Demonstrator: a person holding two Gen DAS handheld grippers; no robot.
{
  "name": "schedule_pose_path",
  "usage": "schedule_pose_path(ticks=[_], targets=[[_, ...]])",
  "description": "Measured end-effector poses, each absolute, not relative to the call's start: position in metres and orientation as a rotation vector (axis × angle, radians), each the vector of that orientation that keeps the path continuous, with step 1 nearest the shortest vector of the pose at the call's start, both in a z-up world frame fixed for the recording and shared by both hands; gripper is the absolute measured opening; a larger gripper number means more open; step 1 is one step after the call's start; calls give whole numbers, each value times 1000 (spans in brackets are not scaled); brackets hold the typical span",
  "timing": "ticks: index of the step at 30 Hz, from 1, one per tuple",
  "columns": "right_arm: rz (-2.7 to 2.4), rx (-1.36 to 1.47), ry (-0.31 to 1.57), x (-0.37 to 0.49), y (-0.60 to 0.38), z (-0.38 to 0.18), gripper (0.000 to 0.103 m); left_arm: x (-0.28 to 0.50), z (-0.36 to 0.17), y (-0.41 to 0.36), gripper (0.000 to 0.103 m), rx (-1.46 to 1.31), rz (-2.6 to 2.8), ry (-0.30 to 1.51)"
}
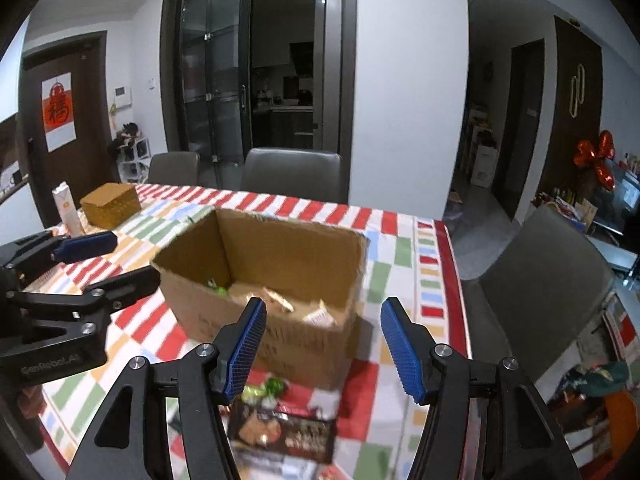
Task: Organize snacks
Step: 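Lower the lollipop and pastry into the box and open both tools, then grasp the white stick snack with the left tool while the right tool grasps the pink Lotso snack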
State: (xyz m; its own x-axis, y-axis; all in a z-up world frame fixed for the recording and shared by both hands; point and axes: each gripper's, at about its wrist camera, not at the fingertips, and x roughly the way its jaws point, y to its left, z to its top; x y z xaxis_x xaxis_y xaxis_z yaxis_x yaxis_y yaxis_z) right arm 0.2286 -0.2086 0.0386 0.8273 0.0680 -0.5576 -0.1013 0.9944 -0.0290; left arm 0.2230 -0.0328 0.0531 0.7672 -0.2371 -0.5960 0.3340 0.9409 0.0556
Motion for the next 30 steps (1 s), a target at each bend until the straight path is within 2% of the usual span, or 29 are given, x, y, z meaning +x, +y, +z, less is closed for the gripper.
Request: schedule_pose_path(ticks=[10,23,30], targets=[[83,14,708,182,-223,-8,62,181,16,-47,67,194,-384,668],[42,70,897,152,-225,-80,62,168,-45,-67,66,339,-599,743],[-6,95,967,148,-223,-105,62,178,-76,-79,54,419,-730,814]])
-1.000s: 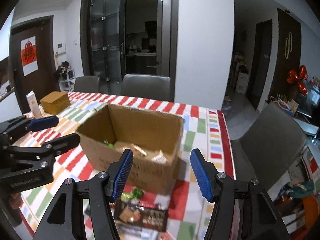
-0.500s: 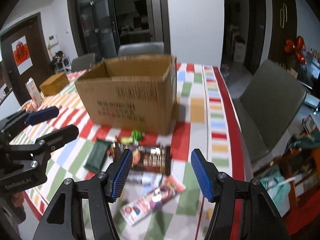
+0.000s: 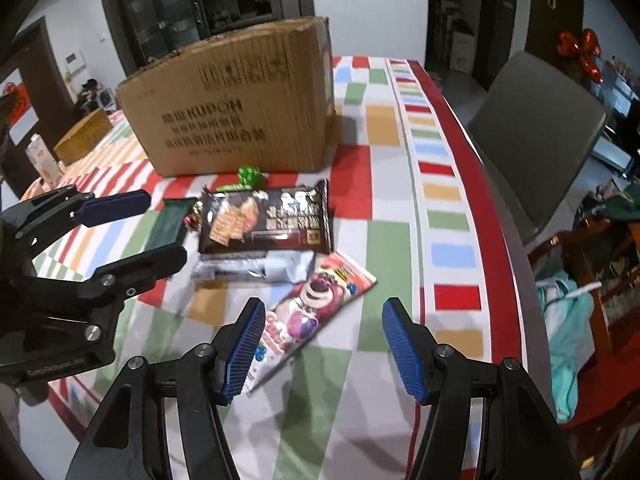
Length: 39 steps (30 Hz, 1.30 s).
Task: Organize snacks
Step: 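Grasp the white stick snack with the left tool while the right tool grasps the pink Lotso snack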
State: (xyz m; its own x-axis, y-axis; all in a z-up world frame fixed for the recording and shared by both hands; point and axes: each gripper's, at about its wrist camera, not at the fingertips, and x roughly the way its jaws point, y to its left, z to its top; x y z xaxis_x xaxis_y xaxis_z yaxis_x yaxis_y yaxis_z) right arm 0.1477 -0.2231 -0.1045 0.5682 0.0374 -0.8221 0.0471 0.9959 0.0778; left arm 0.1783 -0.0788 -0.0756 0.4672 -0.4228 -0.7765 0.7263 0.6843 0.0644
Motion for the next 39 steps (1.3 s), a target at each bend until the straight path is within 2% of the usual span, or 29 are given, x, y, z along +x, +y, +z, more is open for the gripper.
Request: schedule_pose_path(ticks=[10,18,35,39], targets=[[-55,151,1016,151,-225,-118,62,198,-105,-99,37,514,-854,910],[-65,186,1040,155,-228,-126,62,207,-121,-112,32,563,-892,963],[-52,228,1052,158,-233,-131,62,212,-132,-126,32,541,-885,1032],[-49,239,1044,158,-236,-132,62,207,-132,-129,23,511,-854,1031]])
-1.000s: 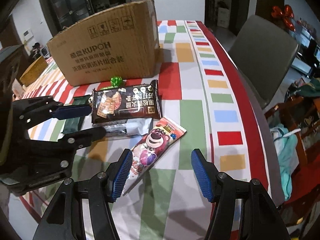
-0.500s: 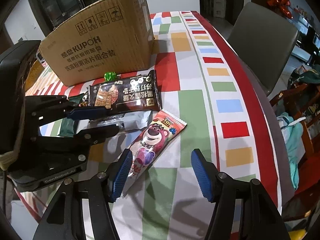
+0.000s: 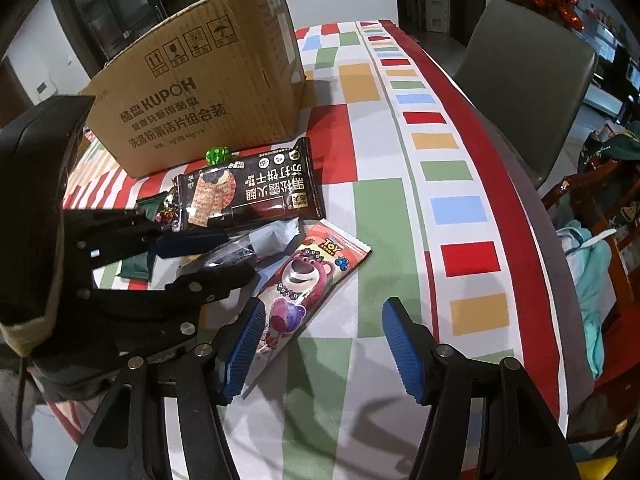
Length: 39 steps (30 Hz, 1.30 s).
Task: Organize snacks
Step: 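Grasp the white stick snack with the left tool while the right tool grasps the pink Lotso snack, then carry both stick snacks over the cardboard box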
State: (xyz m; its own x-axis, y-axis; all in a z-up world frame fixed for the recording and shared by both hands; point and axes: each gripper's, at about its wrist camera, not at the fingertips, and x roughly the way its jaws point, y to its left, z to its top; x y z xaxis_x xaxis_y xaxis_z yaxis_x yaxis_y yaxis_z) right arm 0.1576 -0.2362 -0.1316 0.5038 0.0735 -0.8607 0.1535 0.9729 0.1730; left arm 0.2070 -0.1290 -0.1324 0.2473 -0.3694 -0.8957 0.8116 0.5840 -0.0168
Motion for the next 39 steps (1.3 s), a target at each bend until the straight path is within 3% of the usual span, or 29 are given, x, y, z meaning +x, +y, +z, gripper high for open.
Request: schedule_pose_path(ticks=[24,32,39], targets=[[-13,157,1043,186,-198,-146,61,176,-109,-37,19,104,-438,987],[-37,34,999,187,-185,-148,31,173,-109,-37,19,86,-405,981],[2,76,975,179,-194,-136,28,170,-99,-41,19,68,-405,963]])
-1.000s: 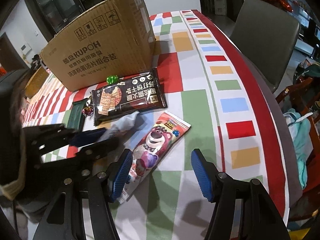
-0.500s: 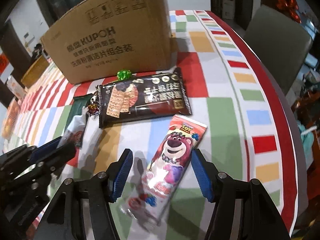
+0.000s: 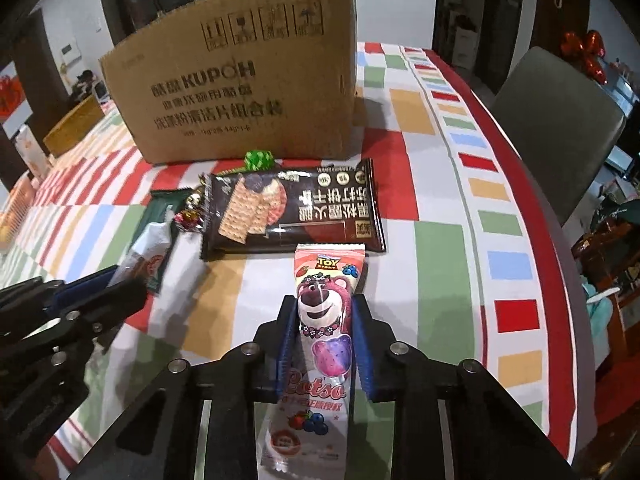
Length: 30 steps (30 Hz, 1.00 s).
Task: Organize snacks
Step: 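Carry both stick snacks over the cardboard box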
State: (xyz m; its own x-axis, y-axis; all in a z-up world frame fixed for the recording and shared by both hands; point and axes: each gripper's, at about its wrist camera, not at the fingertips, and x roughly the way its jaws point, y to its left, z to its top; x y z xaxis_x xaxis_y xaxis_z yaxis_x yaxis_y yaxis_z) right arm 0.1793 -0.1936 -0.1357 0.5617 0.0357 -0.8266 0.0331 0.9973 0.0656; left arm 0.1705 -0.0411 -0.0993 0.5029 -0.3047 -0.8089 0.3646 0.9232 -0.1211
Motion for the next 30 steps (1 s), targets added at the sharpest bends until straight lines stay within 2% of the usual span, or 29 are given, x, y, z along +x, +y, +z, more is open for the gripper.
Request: schedule_pose_path(ticks=[30], targets=[[212,85,636,196,-182,9,28,186,33,-19,19,29,-314,629]])
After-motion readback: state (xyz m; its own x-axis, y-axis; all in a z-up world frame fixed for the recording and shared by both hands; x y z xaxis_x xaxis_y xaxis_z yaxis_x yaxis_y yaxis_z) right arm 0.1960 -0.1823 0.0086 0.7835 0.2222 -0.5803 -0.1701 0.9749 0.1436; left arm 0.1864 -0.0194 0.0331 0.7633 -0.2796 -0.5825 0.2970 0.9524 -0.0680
